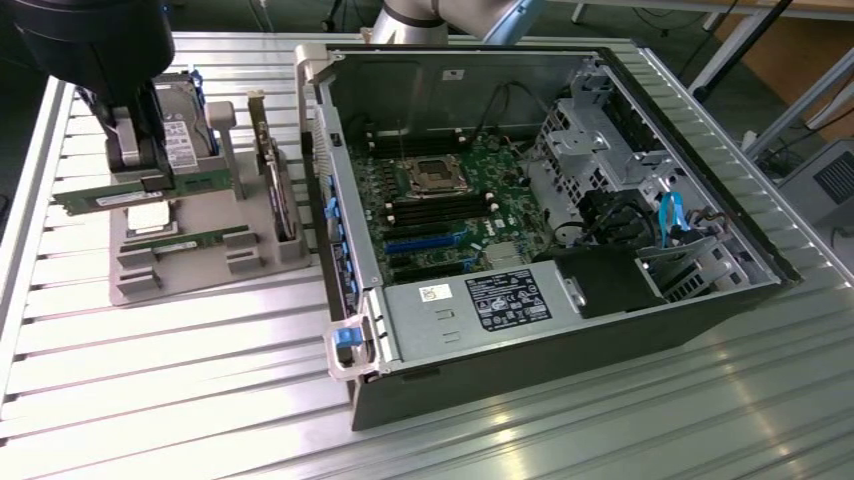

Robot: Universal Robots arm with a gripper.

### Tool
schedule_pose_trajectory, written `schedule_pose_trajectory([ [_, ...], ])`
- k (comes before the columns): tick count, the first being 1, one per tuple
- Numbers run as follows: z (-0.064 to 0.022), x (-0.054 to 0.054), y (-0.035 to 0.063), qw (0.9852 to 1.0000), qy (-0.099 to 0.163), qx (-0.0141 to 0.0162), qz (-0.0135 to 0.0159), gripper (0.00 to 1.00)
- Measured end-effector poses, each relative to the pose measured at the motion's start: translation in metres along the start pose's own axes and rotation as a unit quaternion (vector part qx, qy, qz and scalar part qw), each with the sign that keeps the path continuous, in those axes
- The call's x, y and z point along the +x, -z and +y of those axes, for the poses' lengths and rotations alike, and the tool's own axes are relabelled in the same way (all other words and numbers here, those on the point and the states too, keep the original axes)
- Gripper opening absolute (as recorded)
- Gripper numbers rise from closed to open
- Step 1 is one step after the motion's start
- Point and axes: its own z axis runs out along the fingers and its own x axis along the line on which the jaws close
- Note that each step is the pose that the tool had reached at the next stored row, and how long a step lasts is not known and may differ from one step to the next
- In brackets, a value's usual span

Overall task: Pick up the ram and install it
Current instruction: 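Pick up the ram and move it above insertion slot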

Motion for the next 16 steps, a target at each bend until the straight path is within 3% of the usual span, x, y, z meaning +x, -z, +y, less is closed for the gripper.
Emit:
schedule_pose_trajectory([
  [16,0.0010,0.000,0.0235,1.0000,0.000,0.0000,0.0002,0.12],
])
